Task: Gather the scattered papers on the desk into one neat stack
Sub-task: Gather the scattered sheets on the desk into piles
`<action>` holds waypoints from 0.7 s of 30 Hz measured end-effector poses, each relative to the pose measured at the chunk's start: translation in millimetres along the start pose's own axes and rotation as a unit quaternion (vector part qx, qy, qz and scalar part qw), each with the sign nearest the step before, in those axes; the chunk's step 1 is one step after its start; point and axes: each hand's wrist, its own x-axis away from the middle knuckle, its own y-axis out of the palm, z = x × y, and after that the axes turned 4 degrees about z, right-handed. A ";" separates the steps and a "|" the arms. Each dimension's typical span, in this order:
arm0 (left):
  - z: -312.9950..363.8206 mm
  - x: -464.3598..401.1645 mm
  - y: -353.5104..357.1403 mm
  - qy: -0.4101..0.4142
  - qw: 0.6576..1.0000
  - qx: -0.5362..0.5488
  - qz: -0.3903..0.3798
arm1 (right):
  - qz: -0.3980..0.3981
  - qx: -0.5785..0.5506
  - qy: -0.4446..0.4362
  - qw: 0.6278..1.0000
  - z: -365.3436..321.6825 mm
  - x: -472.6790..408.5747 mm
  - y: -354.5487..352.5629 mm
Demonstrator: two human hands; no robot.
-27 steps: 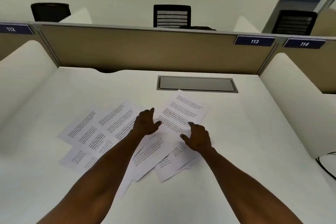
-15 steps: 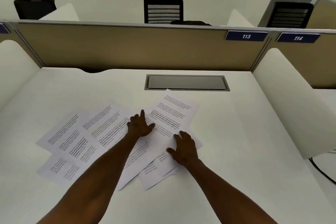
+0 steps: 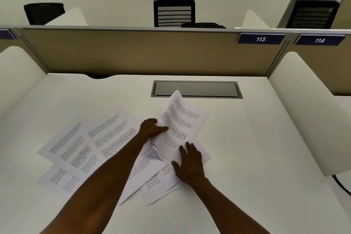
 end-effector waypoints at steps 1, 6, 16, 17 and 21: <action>3.5 2.5 3.3 0.011 1.000 -0.028 -0.002 | 0.003 0.000 -0.002 1.000 0.9 -0.1 0.5; 25.3 27.1 23.4 0.100 0.994 0.008 0.046 | -0.007 -0.043 -0.001 0.999 6.3 0.6 -6.1; 3.9 102.5 42.8 0.033 0.831 0.539 -0.135 | 0.082 -0.663 0.281 0.689 52.7 -10.9 -73.5; -1.7 106.9 48.6 0.022 0.833 0.536 -0.134 | 0.043 -0.698 0.267 0.663 60.7 -9.8 -77.2; -19.4 114.4 58.4 0.012 0.928 0.366 -0.067 | 0.061 -0.623 0.220 0.748 90.8 -0.9 -88.3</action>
